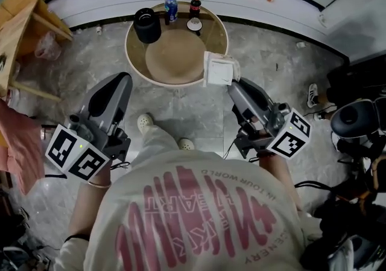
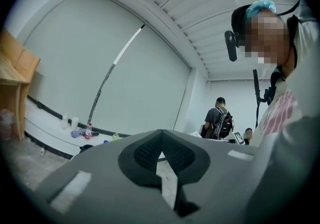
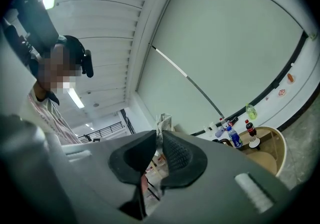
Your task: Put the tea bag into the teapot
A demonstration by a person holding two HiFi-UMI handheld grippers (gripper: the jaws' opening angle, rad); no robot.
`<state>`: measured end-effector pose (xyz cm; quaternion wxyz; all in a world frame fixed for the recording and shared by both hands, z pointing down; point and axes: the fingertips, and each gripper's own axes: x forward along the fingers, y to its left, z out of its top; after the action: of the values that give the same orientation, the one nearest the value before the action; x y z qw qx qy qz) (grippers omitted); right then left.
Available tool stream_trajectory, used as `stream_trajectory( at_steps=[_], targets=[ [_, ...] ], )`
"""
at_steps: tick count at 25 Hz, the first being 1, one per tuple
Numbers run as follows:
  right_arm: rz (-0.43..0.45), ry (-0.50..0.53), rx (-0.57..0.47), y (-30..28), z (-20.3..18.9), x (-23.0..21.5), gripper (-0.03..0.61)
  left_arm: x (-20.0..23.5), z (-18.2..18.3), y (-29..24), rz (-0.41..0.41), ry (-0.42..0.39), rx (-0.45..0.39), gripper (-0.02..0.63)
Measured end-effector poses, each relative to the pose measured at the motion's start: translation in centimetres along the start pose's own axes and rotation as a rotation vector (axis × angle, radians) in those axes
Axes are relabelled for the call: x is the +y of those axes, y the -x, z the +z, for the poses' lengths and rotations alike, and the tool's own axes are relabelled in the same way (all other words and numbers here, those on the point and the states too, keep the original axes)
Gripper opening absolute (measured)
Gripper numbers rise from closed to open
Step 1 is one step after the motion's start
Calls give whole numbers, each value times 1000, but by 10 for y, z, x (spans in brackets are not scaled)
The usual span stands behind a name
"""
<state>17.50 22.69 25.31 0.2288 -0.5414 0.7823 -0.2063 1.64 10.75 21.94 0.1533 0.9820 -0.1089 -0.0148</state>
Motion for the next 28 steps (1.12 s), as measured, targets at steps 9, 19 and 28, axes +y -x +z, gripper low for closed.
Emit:
stream_trajectory(
  at_steps=[9,19,28],
  targets=[
    [-25,15,-13,-61,18,-24,44,69,16,-9,17,37,16,17],
    [-44,4,-6,-154,7,-39,44,165,36,-11,11,58,38,17],
    [-141,-19,-17,-225,-5,-66,44,247,31,-21,17,-4,96,15]
  ],
)
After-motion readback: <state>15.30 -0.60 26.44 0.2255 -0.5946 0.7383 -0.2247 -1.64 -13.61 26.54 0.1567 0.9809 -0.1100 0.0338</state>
